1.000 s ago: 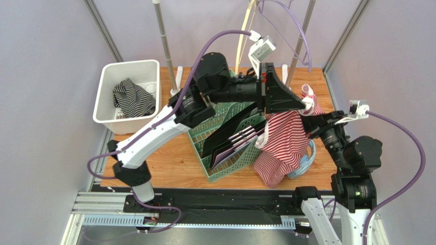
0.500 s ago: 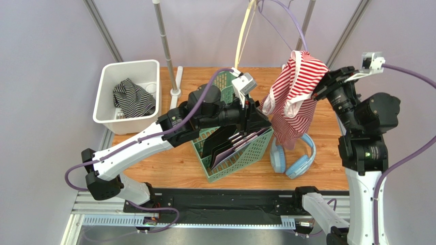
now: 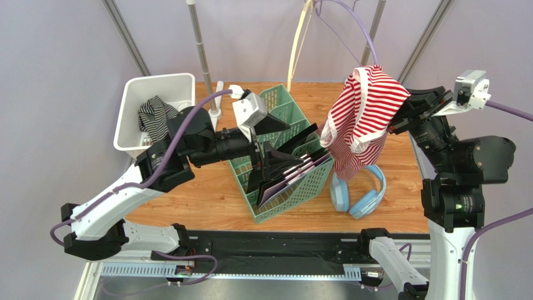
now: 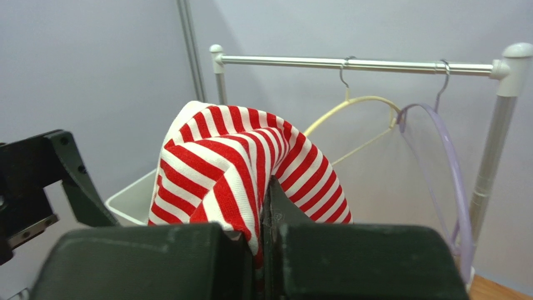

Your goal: Remove the tank top from the hanger

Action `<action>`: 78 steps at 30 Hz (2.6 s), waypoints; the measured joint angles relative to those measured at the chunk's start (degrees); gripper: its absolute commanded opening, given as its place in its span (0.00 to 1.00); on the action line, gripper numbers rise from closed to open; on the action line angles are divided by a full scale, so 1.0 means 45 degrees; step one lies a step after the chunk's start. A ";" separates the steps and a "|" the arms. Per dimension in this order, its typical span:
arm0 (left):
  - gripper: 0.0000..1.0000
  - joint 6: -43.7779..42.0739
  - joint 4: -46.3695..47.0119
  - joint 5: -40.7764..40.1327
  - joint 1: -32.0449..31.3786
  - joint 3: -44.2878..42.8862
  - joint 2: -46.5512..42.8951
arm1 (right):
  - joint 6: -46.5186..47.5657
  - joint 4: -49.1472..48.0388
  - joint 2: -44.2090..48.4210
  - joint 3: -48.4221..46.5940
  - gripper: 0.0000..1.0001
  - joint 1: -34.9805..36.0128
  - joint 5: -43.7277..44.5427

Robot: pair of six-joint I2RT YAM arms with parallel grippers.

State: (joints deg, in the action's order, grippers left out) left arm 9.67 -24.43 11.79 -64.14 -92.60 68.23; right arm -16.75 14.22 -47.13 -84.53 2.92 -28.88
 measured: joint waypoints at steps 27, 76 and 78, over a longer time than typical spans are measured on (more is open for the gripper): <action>0.54 -0.2210 0.1491 0.1282 0.0015 -0.4716 0.6377 | -0.3881 -0.2997 0.0151 -0.0039 0.00 0.0000 -0.2463; 0.00 0.0865 -0.5960 -0.2953 1.4285 -0.6751 0.3784 | -0.0962 0.1467 0.2939 0.2254 0.75 0.0005 0.0316; 0.00 0.1073 -0.6144 -0.3390 1.4557 -0.6747 0.4216 | -0.0942 0.1506 0.2943 0.2375 0.75 0.0019 0.0316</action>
State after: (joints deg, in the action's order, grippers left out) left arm 14.50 -52.07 -3.46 1.37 -122.96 87.20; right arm -20.99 20.99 -33.89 -73.84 3.01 -27.46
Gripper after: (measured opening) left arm 0.055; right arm 0.746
